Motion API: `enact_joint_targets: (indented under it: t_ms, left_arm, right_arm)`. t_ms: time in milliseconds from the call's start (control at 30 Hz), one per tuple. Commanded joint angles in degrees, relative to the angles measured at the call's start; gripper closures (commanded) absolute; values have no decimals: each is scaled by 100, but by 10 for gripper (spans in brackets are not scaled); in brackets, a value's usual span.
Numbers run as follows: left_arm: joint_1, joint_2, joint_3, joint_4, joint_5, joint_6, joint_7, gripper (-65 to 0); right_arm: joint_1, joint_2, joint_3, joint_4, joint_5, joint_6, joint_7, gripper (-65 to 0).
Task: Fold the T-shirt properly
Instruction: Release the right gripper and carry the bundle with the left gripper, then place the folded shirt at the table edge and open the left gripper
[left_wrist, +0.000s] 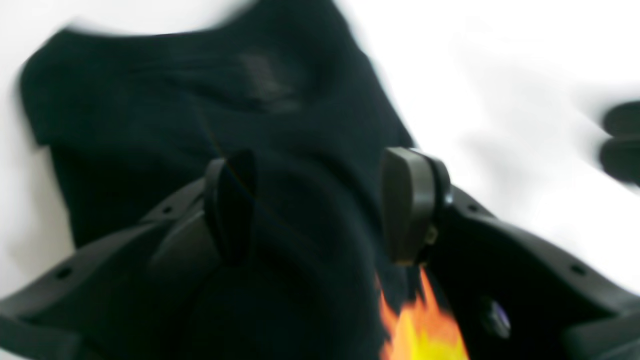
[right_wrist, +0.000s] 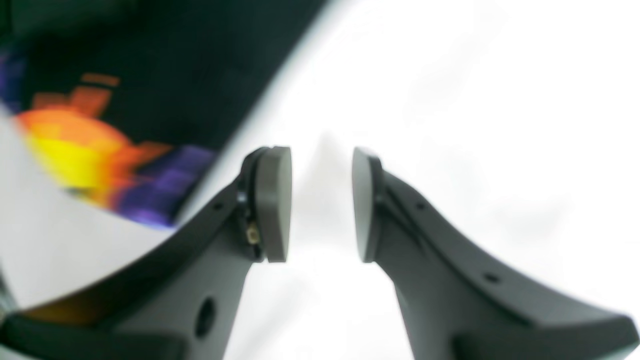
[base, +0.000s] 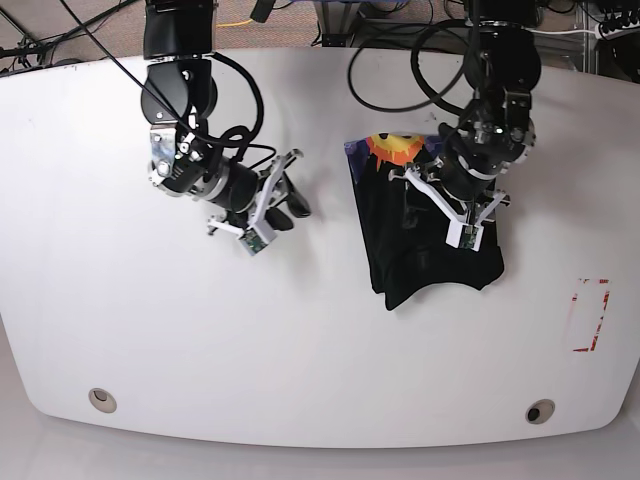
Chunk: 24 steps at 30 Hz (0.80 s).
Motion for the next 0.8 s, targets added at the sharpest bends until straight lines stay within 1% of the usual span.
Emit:
enact_joint_targets:
  t_ms: [0, 33, 67, 133, 200, 233, 300, 367, 467, 500, 600, 667, 733, 767]
  left_arm:
    - [65, 126, 298, -109, 278, 349, -799, -372]
    - [100, 161, 360, -258, 428, 480, -1054, -378]
    - [126, 231, 439, -539, 621, 674, -1423, -379]
    - [144, 319, 509, -935, 867, 876, -1960, -385]
    - [153, 398, 527, -1541, 1228, 1237, -2566, -390]
    - [153, 416, 536, -1849, 1351, 1351, -2786, -390]
    - [126, 416, 562, -2429, 1456, 1404, -3102, -390]
    - [118, 380, 500, -2799, 1430, 1404, -3261, -390]
    - [126, 90, 228, -2939, 1430, 1333, -3234, -390]
    - [144, -24, 131, -2939, 1430, 1166, -3234, -390]
    - [162, -402, -185, -2948, 1430, 384, -3050, -390]
    - [135, -762, -704, -2974, 1430, -390, -2689, -390]
    - [100, -965, -1205, -3018, 1430, -944, -2478, -390]
    - [47, -1079, -1504, -3089, 1430, -1304, -2382, -390]
  right_arm:
    - [50, 35, 205, 109, 84, 14, 76, -189]
    - [32, 35, 257, 109, 84, 14, 59, -189]
    - [41, 35, 328, 100, 84, 14, 59, -189]
    - [23, 35, 398, 100, 84, 14, 59, -190]
    - [-12, 44, 424, 118, 84, 14, 59, -190]
    - [-12, 88, 424, 118, 84, 14, 59, -190]
    - [-12, 202, 424, 118, 84, 14, 59, -190]
    - [-21, 211, 424, 118, 84, 14, 59, -190]
    - [-12, 229, 424, 118, 84, 14, 59, -189]
    - [-12, 229, 424, 126, 84, 14, 59, -189]
    - [-21, 229, 424, 329, 58, 14, 24, -189]
    - [-109, 237, 424, 504, 40, 14, -82, -189]
    - [-126, 237, 424, 636, 14, 14, -117, -189]
    - [-135, 237, 424, 689, 14, 14, -126, -189]
